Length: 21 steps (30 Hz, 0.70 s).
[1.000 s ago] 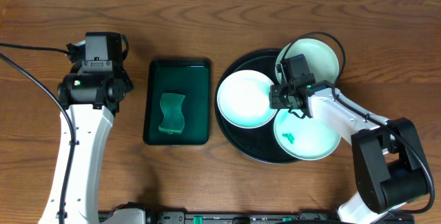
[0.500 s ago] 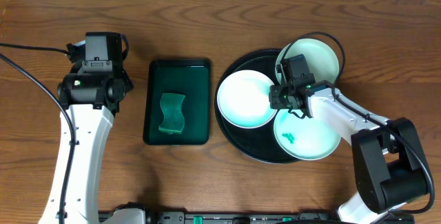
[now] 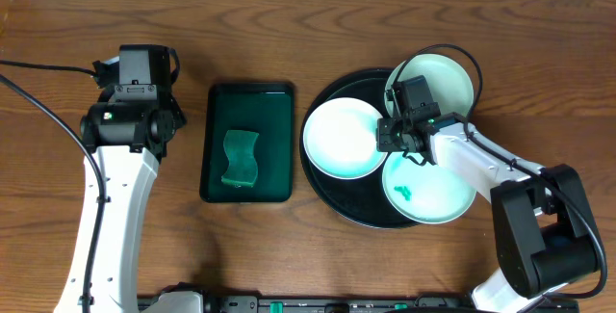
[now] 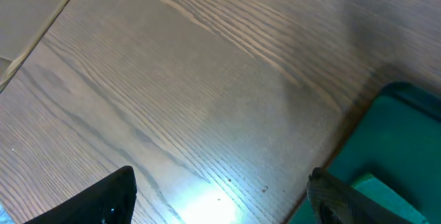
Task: Clean dirty plates on tray and stack at the side
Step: 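Lift the scrubbed white plate by its rim with the right gripper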
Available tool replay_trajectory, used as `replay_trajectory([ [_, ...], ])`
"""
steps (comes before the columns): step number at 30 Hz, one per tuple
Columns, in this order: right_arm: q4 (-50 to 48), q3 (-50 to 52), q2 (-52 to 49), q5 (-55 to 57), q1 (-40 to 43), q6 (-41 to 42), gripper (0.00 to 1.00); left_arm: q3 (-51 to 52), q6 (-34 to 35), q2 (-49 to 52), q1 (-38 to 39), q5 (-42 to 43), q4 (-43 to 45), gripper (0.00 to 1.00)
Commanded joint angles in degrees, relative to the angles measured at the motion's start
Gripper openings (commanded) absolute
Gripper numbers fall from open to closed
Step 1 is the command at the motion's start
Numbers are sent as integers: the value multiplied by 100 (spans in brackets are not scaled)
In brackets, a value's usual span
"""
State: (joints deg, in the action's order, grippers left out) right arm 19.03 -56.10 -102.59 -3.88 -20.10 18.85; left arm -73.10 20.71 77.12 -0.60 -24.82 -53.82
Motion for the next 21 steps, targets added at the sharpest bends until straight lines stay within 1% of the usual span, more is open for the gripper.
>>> replay_trajectory([
  [1, 87, -173, 103, -214, 44, -24, 1, -31, -74, -76, -24, -138, -33, 80],
  [8, 831, -756, 332, -997, 581, 0, 1, -31, -74, -76, -24, -138, -33, 80],
  [11, 846, -778, 511, -1346, 791, 46, 1, -31, -74, -76, -24, -138, -33, 80],
  [19, 870, -778, 922, -1862, 1150, 48, 1, -31, -74, -76, -24, -138, -33, 80],
  [21, 861, -778, 1025, -2098, 1211, 227, 1, -31, -74, -76, -24, -138, -33, 80],
])
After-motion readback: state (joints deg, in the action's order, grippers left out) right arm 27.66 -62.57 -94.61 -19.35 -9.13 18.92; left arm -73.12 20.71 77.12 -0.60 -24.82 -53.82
